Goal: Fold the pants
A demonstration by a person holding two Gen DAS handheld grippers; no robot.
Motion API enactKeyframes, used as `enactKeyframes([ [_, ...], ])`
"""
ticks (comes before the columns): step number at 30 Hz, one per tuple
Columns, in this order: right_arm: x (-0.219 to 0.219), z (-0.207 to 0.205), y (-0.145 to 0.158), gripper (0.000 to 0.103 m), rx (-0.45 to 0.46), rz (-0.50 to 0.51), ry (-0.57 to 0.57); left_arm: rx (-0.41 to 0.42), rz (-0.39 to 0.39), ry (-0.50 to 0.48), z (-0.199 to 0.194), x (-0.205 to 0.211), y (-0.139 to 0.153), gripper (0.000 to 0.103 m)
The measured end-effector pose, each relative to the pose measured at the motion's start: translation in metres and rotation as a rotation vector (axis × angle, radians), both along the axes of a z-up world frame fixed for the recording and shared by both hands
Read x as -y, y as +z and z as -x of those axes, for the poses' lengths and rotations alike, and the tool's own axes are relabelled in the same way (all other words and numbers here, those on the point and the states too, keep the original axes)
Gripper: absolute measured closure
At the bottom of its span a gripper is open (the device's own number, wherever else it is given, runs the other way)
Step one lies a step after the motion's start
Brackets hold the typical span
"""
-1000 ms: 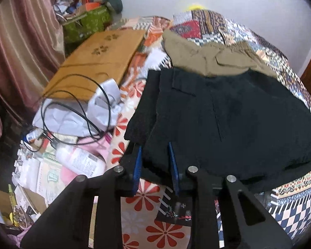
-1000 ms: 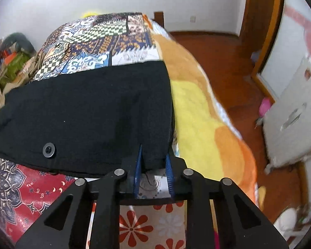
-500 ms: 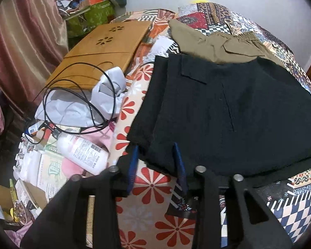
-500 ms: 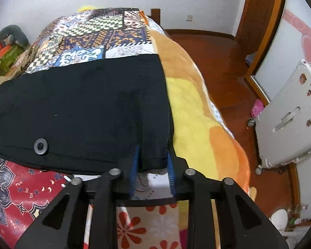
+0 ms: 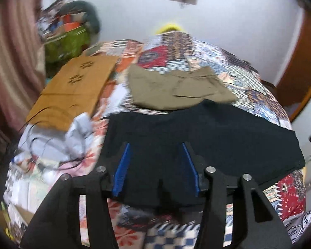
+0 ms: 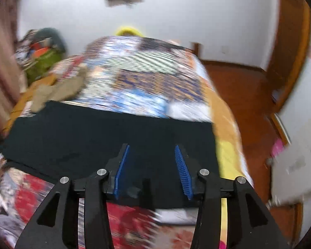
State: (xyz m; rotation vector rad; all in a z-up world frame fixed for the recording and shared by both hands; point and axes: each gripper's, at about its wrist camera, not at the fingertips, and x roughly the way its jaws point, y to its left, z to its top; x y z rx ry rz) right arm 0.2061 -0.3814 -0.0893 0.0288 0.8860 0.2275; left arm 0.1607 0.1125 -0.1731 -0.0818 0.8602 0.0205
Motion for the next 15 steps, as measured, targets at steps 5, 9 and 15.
enactKeyframes([
  [5,-0.057,-0.02,-0.009,0.062,-0.034,-0.093,0.161,-0.059,0.029,-0.111,-0.021,0.049,-0.024,0.052],
  [9,-0.092,-0.036,-0.038,0.062,-0.127,-0.12,0.244,-0.125,0.027,-0.171,-0.022,0.079,-0.049,0.052],
  [15,-0.106,-0.021,-0.063,0.061,-0.19,-0.067,0.307,-0.14,-0.011,-0.173,-0.006,0.098,-0.075,0.049],
])
